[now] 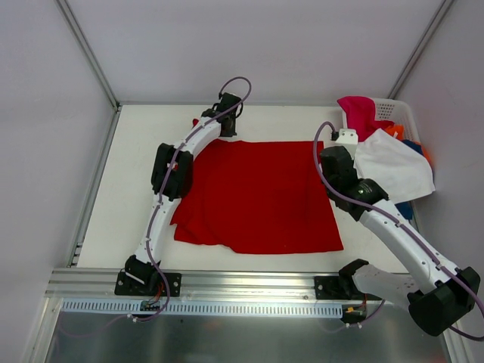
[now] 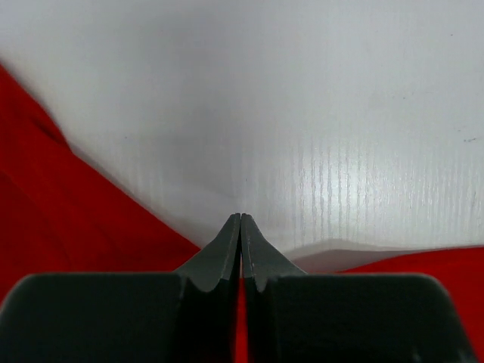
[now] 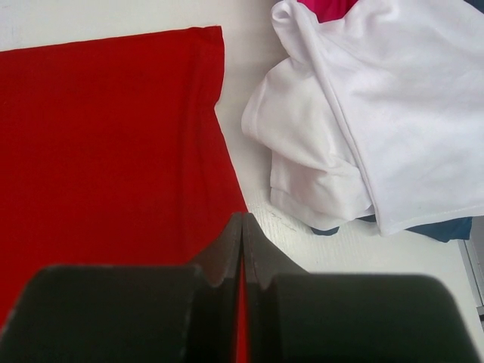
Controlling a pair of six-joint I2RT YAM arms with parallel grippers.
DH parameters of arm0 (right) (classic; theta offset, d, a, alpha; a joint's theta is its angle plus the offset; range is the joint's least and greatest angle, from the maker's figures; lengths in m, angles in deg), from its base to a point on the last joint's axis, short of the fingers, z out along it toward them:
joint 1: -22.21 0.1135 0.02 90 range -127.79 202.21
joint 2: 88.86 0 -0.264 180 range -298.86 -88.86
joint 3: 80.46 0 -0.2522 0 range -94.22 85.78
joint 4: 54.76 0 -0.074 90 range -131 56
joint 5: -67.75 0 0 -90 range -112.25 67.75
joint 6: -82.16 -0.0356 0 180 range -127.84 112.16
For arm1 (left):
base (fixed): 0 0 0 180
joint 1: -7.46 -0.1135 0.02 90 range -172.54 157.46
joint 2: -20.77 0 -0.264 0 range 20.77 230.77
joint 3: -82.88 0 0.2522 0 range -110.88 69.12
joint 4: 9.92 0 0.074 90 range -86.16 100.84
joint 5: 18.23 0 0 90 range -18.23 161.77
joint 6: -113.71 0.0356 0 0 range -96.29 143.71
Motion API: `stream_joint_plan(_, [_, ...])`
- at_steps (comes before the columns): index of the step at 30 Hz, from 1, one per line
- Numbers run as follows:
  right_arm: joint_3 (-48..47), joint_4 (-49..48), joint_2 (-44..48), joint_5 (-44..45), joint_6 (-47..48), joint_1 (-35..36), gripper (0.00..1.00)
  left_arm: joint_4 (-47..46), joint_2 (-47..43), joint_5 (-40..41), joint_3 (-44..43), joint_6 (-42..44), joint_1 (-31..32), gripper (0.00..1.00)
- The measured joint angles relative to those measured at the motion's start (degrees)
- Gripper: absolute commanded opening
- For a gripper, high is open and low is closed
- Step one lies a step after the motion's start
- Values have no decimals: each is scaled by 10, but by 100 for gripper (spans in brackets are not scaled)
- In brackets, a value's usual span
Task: Fold and stack the t-shirts
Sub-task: Flatten the tshirt out
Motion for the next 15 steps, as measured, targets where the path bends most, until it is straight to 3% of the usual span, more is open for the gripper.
stream_joint_plan(1, [0, 0, 0, 0, 0, 0, 0, -1, -4, 1, 6, -5, 0, 0])
stream_joint_plan(2, [0, 0, 1, -1, 1, 0, 1, -4, -12, 5, 22, -10, 0, 6])
stream_joint_plan(4, [2, -1, 1, -4, 0, 0, 0, -3, -42, 21, 73, -19, 0, 33])
stream_joint_plan(5, [3, -2, 1, -6, 0, 0, 0, 1, -56, 26, 92, -19, 0, 65])
stream_joint_plan(7, [8, -4, 0, -14, -2, 0, 1, 3, -95, 43, 141, -25, 0, 85])
stream_joint_plan(9, [10, -4, -3, -24, -8, 0, 8, 1, -141, 53, 187, -33, -3, 96])
stream_joint_plan(10, [10, -4, -6, -28, -10, 1, 13, -10, -170, 52, 215, -37, -6, 98])
stream_joint_plan(11, [10, -4, -9, -32, -14, 2, 28, -18, -200, 49, 242, -44, -10, 98])
stream_joint_plan(12, [11, -5, -12, -35, -19, 4, 36, -30, -230, 43, 268, -51, -15, 99])
stream_joint_plan(15, [17, -4, -13, -41, -24, 15, 49, -89, -317, 8, 354, -81, -38, 99])
